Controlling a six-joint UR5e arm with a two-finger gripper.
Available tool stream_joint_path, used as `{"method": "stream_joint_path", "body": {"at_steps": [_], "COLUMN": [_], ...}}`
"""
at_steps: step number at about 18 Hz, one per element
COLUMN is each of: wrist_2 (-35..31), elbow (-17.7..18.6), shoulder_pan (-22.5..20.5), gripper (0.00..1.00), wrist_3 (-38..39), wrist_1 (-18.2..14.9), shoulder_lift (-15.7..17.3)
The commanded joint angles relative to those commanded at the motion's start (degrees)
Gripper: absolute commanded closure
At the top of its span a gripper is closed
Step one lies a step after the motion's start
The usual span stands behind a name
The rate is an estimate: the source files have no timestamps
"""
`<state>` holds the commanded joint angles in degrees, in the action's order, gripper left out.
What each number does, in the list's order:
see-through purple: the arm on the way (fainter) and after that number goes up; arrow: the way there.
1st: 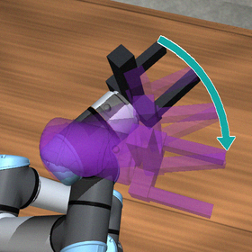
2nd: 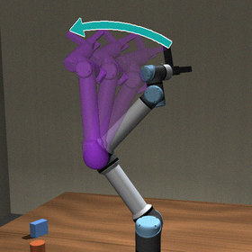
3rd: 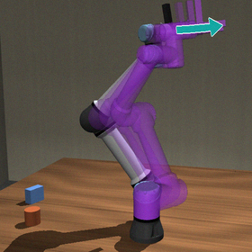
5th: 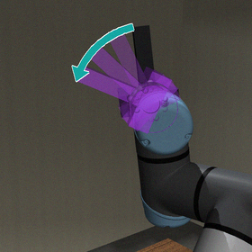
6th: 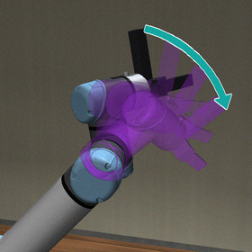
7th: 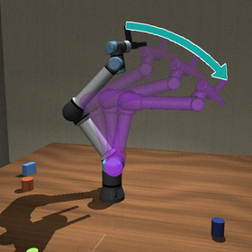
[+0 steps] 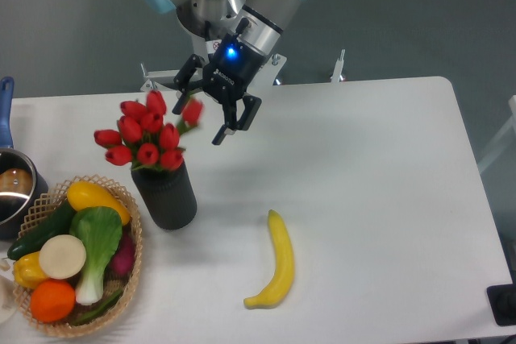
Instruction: Insert the flowers into the vase
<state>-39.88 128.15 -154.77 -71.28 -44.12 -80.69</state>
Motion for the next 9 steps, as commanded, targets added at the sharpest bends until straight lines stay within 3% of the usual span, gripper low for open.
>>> {"method": "stream_joint_path", "body": {"at_steps": [2,5,9], "wrist_2": [-7.80,-20.55,-24.10], "elbow": [-0.26,-1.14,-7.63], "shoulder_pan": [-2.98,-4.05,-5.19], "gripper": [0.00,0.00,0.00], "wrist_3": [-0.70,-3.42,-3.78], "wrist_1": [0.00,0.17,0.18], "shoulder_lift": [1.23,0.89,-5.16]}}
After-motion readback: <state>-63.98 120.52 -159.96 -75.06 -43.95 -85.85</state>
